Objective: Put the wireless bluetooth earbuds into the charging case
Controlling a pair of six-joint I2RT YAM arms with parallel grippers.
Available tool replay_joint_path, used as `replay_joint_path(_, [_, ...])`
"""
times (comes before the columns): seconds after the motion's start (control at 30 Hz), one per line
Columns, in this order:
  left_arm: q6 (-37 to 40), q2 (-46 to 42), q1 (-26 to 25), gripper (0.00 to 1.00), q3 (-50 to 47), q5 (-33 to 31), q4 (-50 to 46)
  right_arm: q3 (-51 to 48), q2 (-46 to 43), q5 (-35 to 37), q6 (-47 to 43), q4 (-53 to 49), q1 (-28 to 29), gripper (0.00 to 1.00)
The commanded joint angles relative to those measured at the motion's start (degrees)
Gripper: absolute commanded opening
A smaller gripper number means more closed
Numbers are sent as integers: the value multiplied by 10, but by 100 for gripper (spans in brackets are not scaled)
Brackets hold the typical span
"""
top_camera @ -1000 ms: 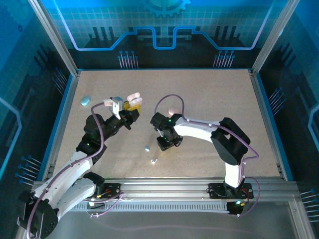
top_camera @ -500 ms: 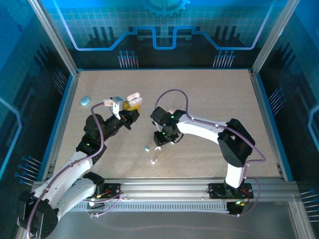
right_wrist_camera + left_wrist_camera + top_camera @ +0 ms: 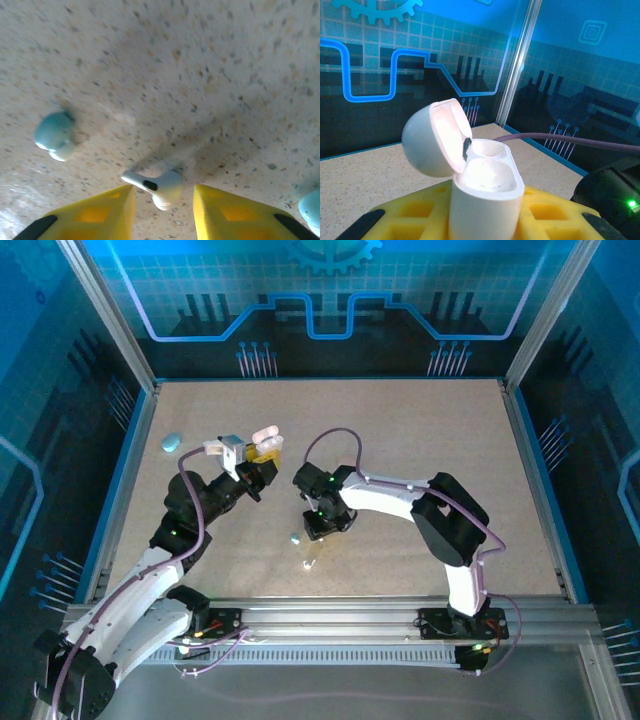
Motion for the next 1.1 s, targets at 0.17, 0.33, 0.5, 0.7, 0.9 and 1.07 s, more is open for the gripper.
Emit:
replay_joint_path(0.17, [2,-1,4,29,17,-4,7,-49,-39,-9,8,13,-27,31])
replay_joint_path(0.33, [1,-1,6,29,17,-5,7,-95,-66,-55,11,53,-52,27])
replay_joint_path(0.5, [0,1,5,30,18,-5,6,-149,-101,-81,2,77,-70,28])
replay_joint_path(0.7, [-3,7,5,30,21,-1,10,-198,-153,-89,-16,76,-85,26])
replay_joint_path(0.9, [-7,9,5,30,21,2,14,-180,-171,-59,-32,32,-97,28])
replay_joint_path(1.07, [-8,8,5,30,21,2,11,-155,-170,-69,-18,38,-97,34])
